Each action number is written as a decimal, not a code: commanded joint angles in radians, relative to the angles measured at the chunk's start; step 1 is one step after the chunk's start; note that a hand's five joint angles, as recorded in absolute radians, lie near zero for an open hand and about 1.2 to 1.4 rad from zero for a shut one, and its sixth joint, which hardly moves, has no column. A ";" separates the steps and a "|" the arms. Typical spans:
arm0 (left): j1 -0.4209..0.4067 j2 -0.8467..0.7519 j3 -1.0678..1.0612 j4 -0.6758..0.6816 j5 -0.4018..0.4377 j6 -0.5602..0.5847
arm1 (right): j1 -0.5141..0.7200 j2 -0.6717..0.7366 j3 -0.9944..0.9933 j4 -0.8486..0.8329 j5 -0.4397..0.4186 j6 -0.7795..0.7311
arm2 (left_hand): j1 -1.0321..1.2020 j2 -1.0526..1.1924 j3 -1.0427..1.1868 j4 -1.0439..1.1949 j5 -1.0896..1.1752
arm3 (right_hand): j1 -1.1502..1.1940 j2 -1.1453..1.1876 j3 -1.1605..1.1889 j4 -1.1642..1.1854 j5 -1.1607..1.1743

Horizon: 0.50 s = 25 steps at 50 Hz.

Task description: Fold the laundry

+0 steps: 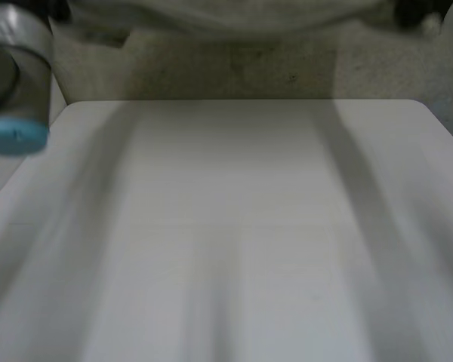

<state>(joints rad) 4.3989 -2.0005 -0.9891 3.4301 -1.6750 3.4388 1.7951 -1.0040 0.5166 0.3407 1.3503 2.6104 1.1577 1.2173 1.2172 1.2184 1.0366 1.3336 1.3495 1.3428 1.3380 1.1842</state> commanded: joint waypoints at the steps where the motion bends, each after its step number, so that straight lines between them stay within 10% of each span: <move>1: 0.022 -0.053 -0.348 0.059 0.125 0.014 | 0.001 0.008 0.298 0.032 -0.026 -0.087 | 0.239 0.179 0.179 0.178 0.185 | 0.063 0.047 0.054 0.058 0.038; 15: 0.030 -0.169 -0.698 0.219 0.149 0.146 | 0.001 0.107 0.757 -0.180 -0.046 -0.178 | 0.239 0.179 0.179 0.178 0.185 | 0.063 0.047 0.054 0.058 0.038; 25: 0.091 0.064 -0.796 0.143 0.149 0.292 | -0.022 -0.134 0.856 -0.151 -0.051 -0.216 | 0.239 0.179 0.179 0.178 0.185 | 0.063 0.047 0.054 0.058 0.038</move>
<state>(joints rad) 4.4581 -2.0729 -1.7391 3.6238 -1.5267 3.6740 1.7935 -0.9785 1.3269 0.1599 1.3036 2.4201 1.1577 1.2176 1.2173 1.2185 1.0368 1.3336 1.3495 1.3428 1.3380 1.1841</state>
